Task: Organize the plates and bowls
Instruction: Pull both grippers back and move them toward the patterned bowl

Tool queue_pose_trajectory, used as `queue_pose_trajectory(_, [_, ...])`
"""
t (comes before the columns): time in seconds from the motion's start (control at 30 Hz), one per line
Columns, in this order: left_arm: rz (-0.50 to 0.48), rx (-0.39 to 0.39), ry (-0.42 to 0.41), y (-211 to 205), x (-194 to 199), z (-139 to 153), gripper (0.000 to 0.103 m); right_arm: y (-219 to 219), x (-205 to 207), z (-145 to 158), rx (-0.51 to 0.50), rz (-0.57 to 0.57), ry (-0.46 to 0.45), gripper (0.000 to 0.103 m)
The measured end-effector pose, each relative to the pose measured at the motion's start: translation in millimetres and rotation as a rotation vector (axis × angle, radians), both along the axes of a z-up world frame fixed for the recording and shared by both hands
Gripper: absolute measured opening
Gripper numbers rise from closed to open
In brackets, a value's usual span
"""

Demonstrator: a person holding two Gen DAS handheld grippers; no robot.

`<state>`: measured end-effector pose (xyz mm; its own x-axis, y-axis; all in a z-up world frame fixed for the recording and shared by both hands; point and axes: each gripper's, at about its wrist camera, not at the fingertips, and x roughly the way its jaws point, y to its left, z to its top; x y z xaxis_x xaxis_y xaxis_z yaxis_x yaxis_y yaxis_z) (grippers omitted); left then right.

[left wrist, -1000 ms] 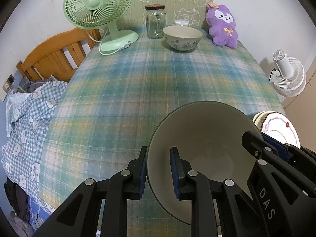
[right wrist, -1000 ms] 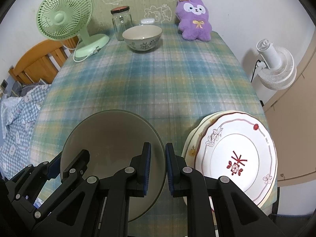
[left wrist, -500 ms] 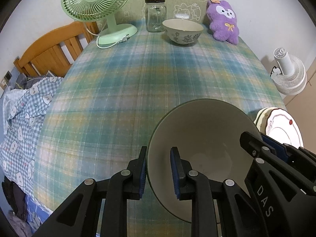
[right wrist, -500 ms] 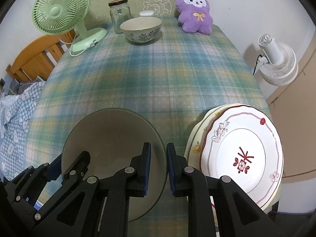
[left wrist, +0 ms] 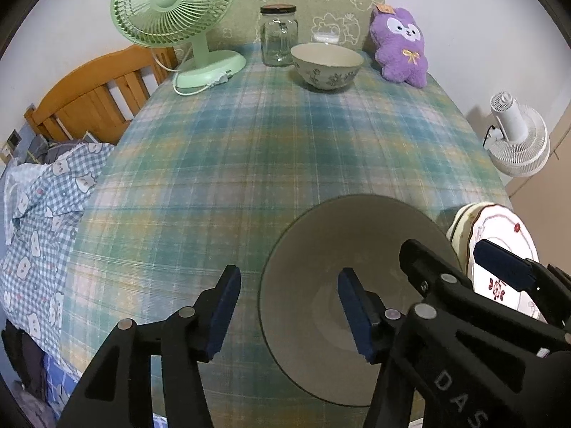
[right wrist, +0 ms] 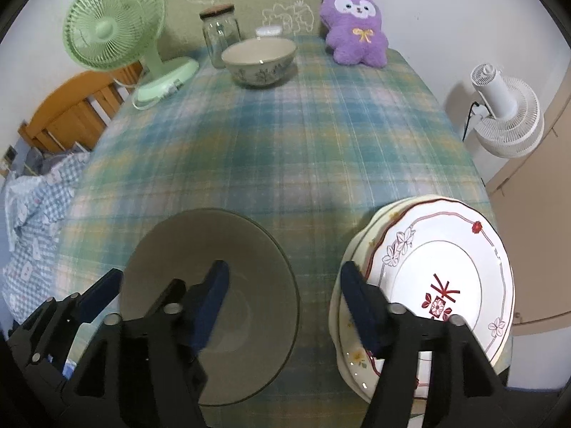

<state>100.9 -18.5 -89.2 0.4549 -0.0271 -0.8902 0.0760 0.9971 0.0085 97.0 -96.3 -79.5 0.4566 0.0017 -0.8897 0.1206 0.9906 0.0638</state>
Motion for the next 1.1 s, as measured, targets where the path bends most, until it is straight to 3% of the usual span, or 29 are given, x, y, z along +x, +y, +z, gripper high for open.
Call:
queue_pose_trajectory(0.33, [0.024,0.001,-0.076,-3,-5,45,0.060,-2,-4,46,0.024,0.024,-0.087,0.076])
queue_pose_trajectory(0.67, [0.026,0.018,-0.158,-13,-10,92,0.075,-8,-15,98,0.013,0.038,-0.177,0.076])
queue_pose_trajectory(0.97, [0.015,0.002,-0.218,-9,-10,125,0.081,-1,-19,136,-0.011,0.048,-0.241,0.076])
queue_pose_trajectory(1.1, [0.009,0.033,-0.255,-5,-6,138,0.085,5,-16,150,-0.028,0.028,-0.272,0.076])
